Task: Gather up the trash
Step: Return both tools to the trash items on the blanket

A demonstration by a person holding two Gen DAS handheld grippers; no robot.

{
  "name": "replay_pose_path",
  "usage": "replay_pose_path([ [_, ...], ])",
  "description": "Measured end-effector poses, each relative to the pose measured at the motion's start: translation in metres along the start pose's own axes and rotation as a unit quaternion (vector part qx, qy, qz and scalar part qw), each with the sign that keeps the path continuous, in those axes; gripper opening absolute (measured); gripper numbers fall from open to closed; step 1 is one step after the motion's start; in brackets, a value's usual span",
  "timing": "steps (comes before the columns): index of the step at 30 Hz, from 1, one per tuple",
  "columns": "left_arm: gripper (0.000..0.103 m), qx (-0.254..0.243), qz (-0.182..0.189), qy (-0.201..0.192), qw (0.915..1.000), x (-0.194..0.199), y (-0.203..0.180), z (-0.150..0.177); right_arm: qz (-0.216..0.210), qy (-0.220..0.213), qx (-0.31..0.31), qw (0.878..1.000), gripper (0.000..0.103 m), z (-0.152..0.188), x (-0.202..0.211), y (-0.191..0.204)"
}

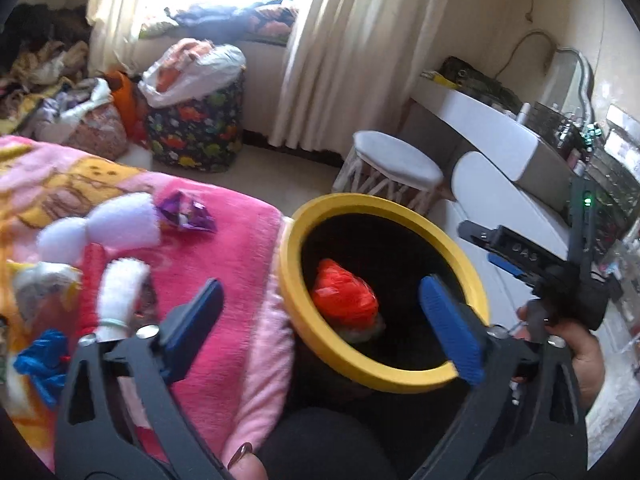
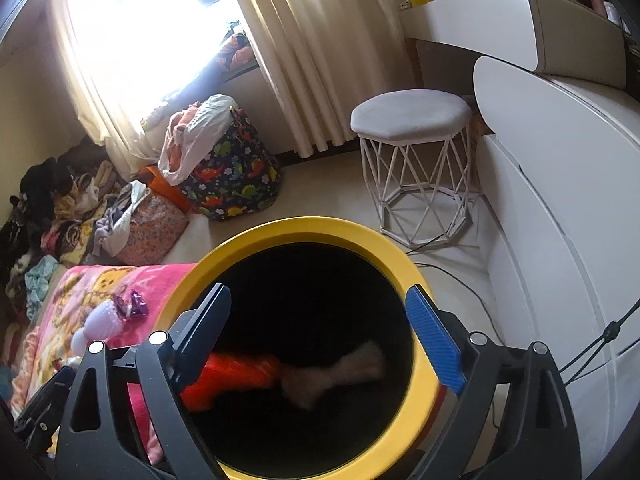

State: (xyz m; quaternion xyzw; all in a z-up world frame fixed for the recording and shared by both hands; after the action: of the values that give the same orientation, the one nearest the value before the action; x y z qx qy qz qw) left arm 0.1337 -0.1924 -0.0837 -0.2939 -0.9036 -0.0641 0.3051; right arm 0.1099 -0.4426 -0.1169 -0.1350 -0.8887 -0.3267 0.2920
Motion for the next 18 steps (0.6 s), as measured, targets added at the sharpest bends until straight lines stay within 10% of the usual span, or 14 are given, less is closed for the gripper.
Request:
replay_pose_path([
  [18, 0.092, 0.029, -0.09, -0.028, 0.9952, 0.047, 0.058, 0.003, -0.094, -0.004, 0.089, 0.992, 0.089, 0.033, 0.026, 0.085],
])
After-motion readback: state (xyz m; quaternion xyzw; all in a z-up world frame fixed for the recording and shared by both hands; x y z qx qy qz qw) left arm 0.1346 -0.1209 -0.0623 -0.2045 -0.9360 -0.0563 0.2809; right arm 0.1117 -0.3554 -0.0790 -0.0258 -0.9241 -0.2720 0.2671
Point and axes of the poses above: each gripper's, at about its wrist camera, not at the fingertips, and x roughly against the way its jaws point, y to its left, z to its underside, the point moved 6 cm from there along -x, roughly the way its jaws point, and after that the axes turned 14 degrees about -x, right-handed, at the moved point
